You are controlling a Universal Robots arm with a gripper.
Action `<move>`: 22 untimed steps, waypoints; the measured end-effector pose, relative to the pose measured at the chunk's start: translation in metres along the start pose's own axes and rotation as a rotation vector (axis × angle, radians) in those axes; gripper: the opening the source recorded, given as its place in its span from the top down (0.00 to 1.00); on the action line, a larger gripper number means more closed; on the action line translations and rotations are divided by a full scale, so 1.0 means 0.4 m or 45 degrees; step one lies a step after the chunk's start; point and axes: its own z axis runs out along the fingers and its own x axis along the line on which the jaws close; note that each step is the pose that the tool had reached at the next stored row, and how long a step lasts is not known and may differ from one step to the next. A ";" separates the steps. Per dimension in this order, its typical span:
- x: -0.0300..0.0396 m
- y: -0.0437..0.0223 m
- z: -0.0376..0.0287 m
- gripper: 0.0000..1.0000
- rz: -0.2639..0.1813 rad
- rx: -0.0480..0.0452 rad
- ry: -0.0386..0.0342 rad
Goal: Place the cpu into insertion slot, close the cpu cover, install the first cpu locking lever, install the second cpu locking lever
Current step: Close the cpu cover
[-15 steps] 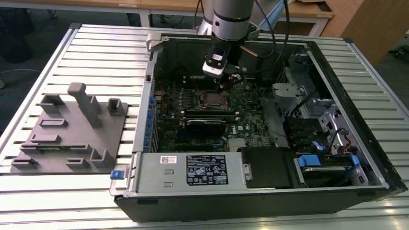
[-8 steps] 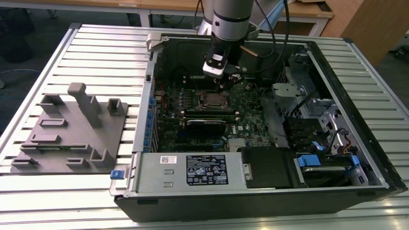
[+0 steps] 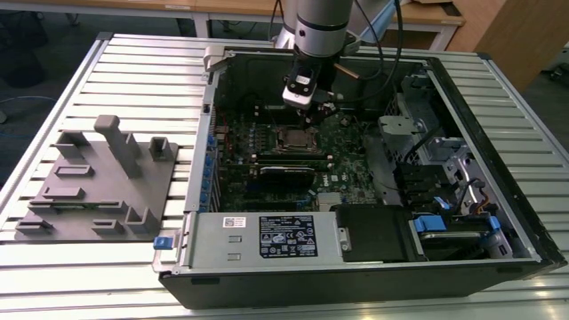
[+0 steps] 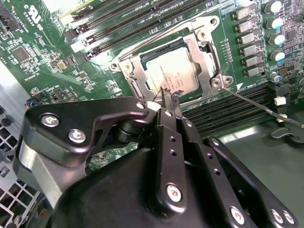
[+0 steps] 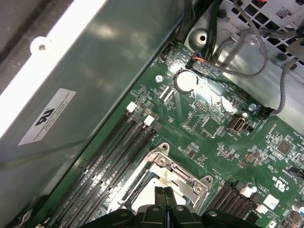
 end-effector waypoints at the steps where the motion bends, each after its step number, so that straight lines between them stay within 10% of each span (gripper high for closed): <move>1: 0.000 0.000 0.000 0.90 -0.002 0.000 0.0000; 22: 0.001 -0.002 0.000 0.90 -0.040 -0.001 0.0002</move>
